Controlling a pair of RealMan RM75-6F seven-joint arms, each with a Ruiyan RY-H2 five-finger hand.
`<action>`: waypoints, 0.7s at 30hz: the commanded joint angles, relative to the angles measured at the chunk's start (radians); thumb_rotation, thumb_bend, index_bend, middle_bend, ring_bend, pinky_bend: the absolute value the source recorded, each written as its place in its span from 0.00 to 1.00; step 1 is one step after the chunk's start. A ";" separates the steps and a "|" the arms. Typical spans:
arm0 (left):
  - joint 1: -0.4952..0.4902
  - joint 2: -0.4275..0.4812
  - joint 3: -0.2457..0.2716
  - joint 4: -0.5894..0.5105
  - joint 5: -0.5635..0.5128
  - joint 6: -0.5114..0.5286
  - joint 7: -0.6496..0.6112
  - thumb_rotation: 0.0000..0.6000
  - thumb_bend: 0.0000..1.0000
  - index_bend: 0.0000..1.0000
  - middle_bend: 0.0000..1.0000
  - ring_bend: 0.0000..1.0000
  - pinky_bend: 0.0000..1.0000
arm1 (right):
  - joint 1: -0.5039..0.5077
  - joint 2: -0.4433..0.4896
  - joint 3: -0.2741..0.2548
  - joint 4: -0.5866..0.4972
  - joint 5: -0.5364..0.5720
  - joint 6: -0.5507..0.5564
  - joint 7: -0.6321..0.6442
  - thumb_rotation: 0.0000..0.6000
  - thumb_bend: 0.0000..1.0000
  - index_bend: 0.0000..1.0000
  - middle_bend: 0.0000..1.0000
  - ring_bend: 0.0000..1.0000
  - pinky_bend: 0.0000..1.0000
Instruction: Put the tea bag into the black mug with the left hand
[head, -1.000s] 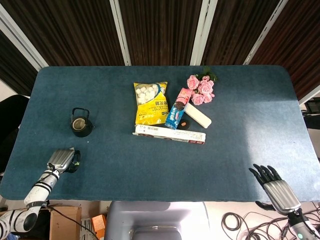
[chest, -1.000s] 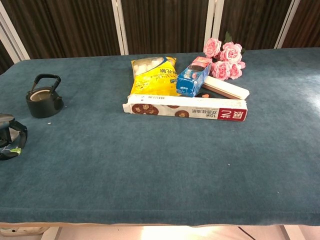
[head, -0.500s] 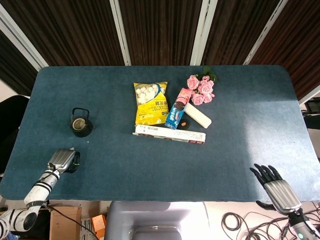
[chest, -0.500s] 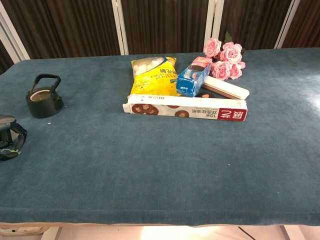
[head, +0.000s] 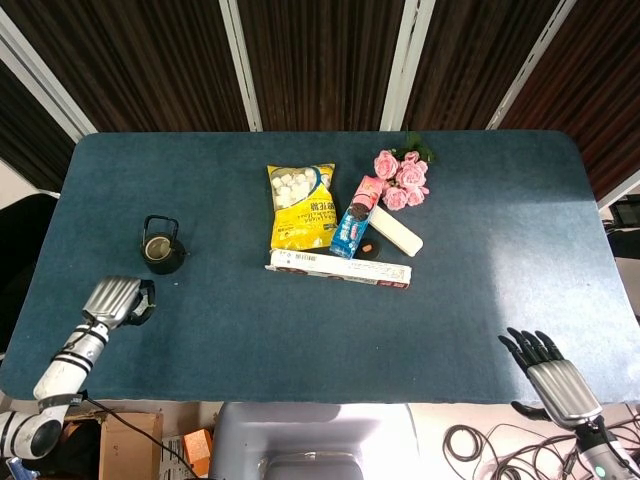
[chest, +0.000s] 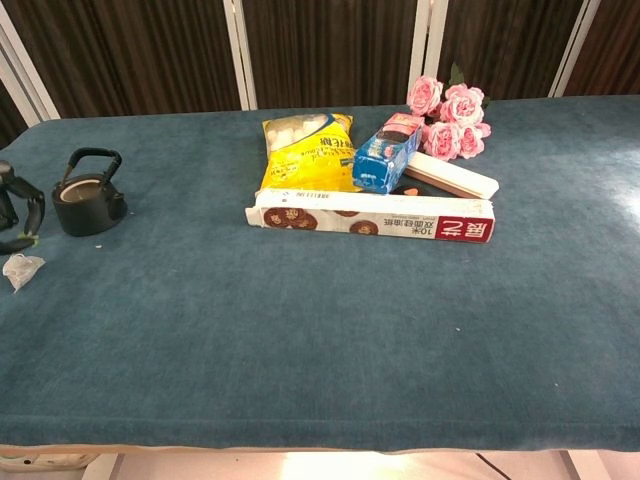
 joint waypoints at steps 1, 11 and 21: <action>-0.020 0.040 -0.049 -0.035 -0.011 0.020 -0.027 1.00 0.54 0.66 0.97 0.97 1.00 | 0.001 0.000 0.001 0.000 0.002 -0.002 -0.001 1.00 0.11 0.00 0.00 0.00 0.00; -0.069 0.062 -0.161 -0.038 -0.136 0.049 -0.006 1.00 0.51 0.66 0.97 0.97 1.00 | 0.000 0.004 0.002 0.003 0.008 -0.002 0.007 1.00 0.11 0.00 0.00 0.00 0.00; -0.127 0.060 -0.219 0.003 -0.252 0.040 0.062 1.00 0.51 0.66 0.97 0.97 1.00 | 0.000 0.005 0.008 0.006 0.021 -0.004 0.013 1.00 0.11 0.00 0.00 0.00 0.00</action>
